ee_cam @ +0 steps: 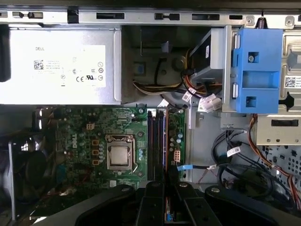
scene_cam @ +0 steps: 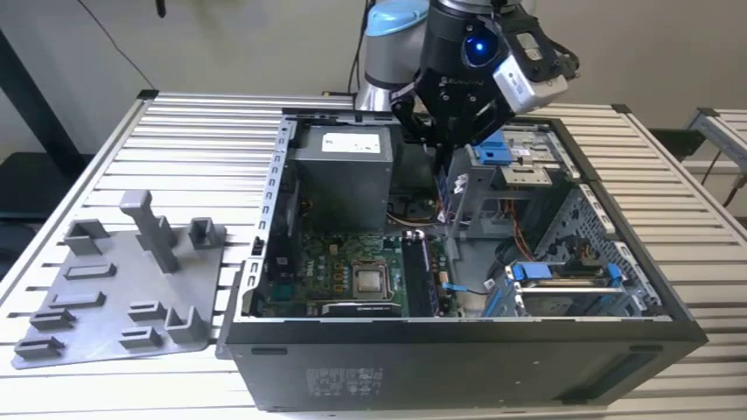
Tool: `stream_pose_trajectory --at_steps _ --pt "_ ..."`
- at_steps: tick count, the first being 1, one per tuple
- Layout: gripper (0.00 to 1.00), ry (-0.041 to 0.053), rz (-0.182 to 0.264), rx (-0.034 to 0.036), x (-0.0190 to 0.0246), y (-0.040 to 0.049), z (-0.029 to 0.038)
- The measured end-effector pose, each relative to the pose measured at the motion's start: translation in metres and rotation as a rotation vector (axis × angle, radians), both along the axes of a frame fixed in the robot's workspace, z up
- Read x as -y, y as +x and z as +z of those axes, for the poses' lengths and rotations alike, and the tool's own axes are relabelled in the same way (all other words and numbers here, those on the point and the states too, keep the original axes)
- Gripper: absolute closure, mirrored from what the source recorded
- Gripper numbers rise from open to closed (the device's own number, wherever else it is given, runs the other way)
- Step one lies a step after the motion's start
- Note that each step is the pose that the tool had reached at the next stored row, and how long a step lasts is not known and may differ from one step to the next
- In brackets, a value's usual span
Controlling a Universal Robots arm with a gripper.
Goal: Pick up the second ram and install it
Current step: 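Insert the second ram into the second slot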
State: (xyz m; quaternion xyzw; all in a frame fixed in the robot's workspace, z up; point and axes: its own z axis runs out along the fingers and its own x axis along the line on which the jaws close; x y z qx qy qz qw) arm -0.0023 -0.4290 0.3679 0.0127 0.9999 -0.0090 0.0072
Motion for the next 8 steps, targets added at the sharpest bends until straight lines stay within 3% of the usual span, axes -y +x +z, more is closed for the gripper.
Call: stream_pose_trajectory --at_steps 8 --pt "0.86 -0.0113 0.000 0.0000 0.0000 0.0000 -0.0054"
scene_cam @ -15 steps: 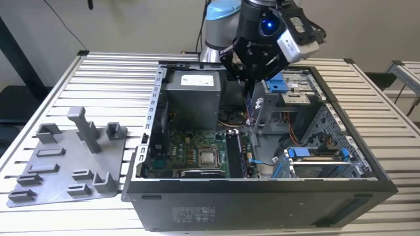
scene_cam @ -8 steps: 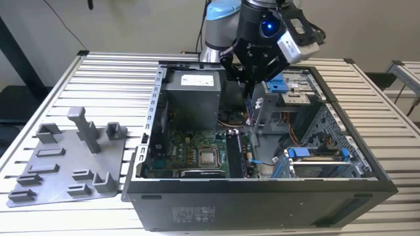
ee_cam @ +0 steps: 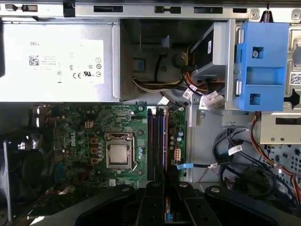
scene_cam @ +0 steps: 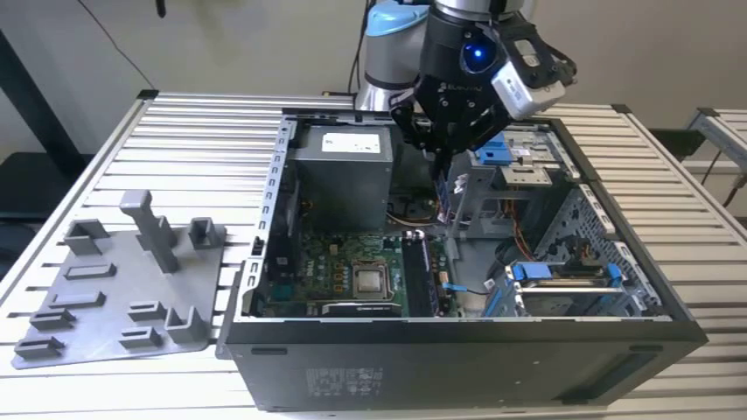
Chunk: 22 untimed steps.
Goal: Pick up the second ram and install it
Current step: 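Insert the second ram into the second slot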
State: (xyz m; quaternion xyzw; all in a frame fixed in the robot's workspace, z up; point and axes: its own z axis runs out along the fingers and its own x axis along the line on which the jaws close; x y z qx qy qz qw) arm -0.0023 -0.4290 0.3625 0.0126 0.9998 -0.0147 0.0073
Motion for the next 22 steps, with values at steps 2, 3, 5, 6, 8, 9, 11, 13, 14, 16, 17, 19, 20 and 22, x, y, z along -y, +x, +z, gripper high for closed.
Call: stream_pose_trajectory --at_steps 2,3,5,6,8,9,11,13,14,16,17,19,20,22 --pt "0.86 -0.0012 0.000 -0.0001 0.0000 0.0000 -0.0002" --pt "0.86 -0.0014 0.000 0.0000 0.0000 0.0000 -0.0002" --pt "0.86 -0.0017 0.000 0.0001 0.0000 0.0000 -0.0002" --pt "0.86 -0.0022 0.000 0.0000 0.0000 0.0000 -0.0002" --pt "0.86 -0.0023 0.000 0.0000 0.0000 0.0000 -0.0004" --pt "0.86 -0.0022 0.000 0.0001 -0.0001 0.0000 -0.0008" --pt "0.86 -0.0023 0.000 0.0001 0.0000 0.0000 -0.0020" --pt "0.86 -0.0023 0.000 0.0000 0.0000 0.0000 -0.0032" --pt "0.86 -0.0024 0.000 0.0000 0.0000 0.0000 -0.0036" --pt "0.86 -0.0024 0.000 0.0001 0.0000 0.0000 -0.0044" --pt "0.86 -0.0023 0.000 0.0000 0.0000 0.0000 -0.0049" --pt "0.86 -0.0023 0.000 0.0000 0.0000 0.0000 -0.0060" --pt "0.86 -0.0023 0.000 0.0001 0.0000 0.0000 -0.0065" --pt "0.86 -0.0023 0.000 0.0000 0.0000 0.0000 -0.0074"
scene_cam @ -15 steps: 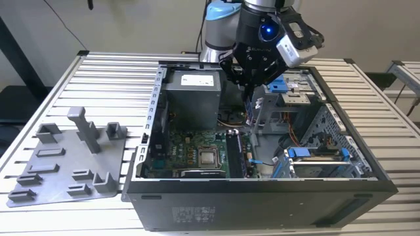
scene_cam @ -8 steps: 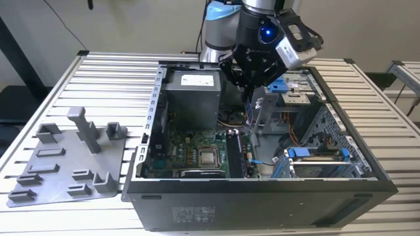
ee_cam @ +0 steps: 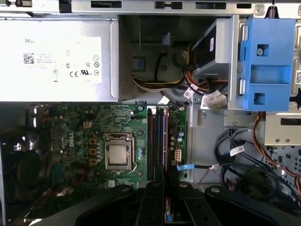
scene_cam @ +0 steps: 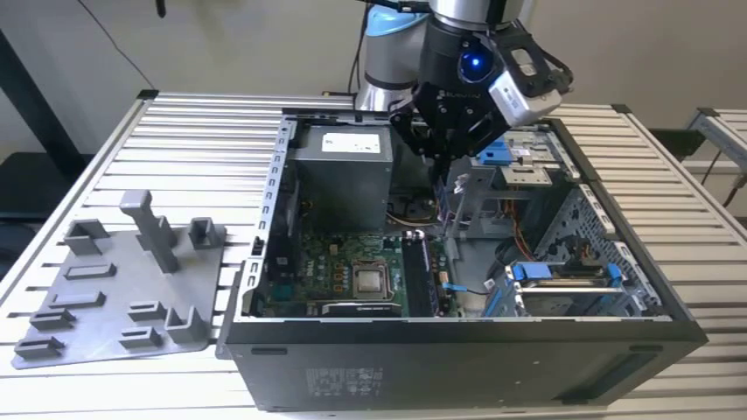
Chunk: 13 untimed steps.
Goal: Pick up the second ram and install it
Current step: 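Insert the second ram into the second slot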
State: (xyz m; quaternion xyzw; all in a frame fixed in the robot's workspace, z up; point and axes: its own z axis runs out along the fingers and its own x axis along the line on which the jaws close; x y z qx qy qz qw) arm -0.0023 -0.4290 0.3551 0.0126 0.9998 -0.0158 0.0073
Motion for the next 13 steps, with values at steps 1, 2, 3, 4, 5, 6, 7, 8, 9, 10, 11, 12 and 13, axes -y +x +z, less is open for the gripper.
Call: stream_pose_trajectory --at_steps 1,2,3,4,5,6,7,8,9,10,11,12,13 --pt "0.86 -0.0001 0.000 0.0000 0.0000 0.0000 -0.0003" --pt "0.86 0.0000 0.000 0.0000 0.0000 0.0000 -0.0007" --pt "0.86 0.0001 0.000 0.0000 0.0000 0.0000 -0.0010" --pt "0.86 0.0002 0.000 0.0001 0.0000 0.0000 -0.0016" --pt "0.86 0.0002 0.000 0.0001 0.0001 0.0000 -0.0023" --pt "0.86 0.0002 0.000 0.0001 0.0001 0.0000 -0.0035" --pt "0.86 0.0000 0.000 0.0000 0.0000 0.0000 -0.0048" --pt "0.86 0.0001 0.000 0.0000 0.0000 0.0000 -0.0066" --pt "0.86 0.0001 0.000 0.0000 0.0000 0.0000 -0.0084" --pt "0.86 0.0001 0.000 0.0001 0.0000 0.0000 -0.0103" --pt "0.86 0.0002 0.000 0.0001 0.0000 0.0000 -0.0121" --pt "0.86 0.0000 0.000 0.0000 0.0000 0.0000 -0.0137" --pt "0.86 0.0001 0.000 -0.0001 0.0000 0.0000 -0.0151"
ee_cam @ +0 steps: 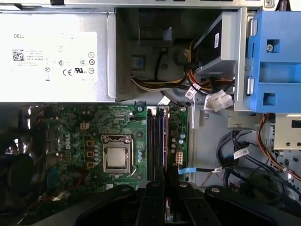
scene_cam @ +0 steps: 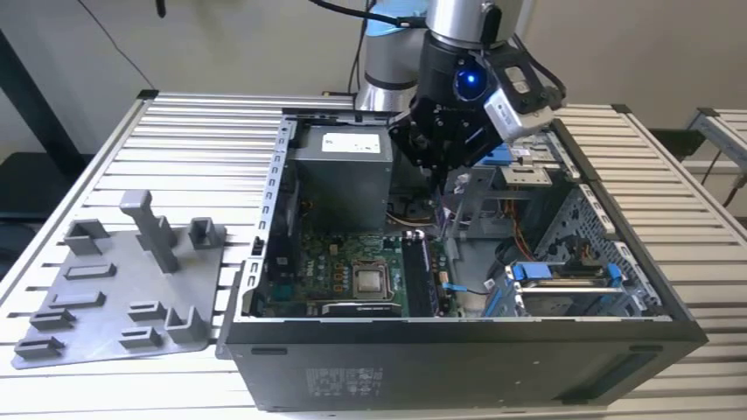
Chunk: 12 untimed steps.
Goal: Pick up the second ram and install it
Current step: 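Insert the second ram into the second slot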
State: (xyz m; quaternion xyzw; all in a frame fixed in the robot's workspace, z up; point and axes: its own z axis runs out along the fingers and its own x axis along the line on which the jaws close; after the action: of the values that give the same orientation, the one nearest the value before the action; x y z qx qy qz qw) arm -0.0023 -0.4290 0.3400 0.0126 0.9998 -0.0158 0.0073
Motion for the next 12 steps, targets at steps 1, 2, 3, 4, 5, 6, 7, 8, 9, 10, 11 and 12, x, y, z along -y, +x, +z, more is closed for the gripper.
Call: stream_pose_trajectory --at_steps 1,2,3,4,5,6,7,8,9,10,11,12 --pt "0.86 0.0000 0.000 0.0000 0.0000 0.0000 -0.0010" --pt "0.86 0.0000 0.000 0.0000 0.0000 0.0000 -0.0022" --pt "0.86 -0.0001 0.000 0.0001 0.0000 0.0000 -0.0033" --pt "0.86 -0.0003 0.000 0.0001 0.0000 0.0000 -0.0044" --pt "0.86 -0.0002 0.000 0.0001 0.0000 0.0000 -0.0053" --pt "0.86 -0.0002 0.000 -0.0003 0.0000 0.0000 -0.0061" --pt "0.86 -0.0002 0.000 -0.0009 0.0000 -0.0001 -0.0070" --pt "0.86 -0.0003 0.000 -0.0010 0.0000 0.0000 -0.0073" --pt "0.86 0.0002 0.000 -0.0012 0.0001 0.0000 -0.0074" --pt "0.86 0.0006 0.001 -0.0010 0.0002 0.0000 -0.0081" --pt "0.86 0.0006 0.002 -0.0011 0.0002 -0.0003 -0.0088" --pt "0.86 0.0004 0.003 -0.0011 0.0002 -0.0004 -0.0099"
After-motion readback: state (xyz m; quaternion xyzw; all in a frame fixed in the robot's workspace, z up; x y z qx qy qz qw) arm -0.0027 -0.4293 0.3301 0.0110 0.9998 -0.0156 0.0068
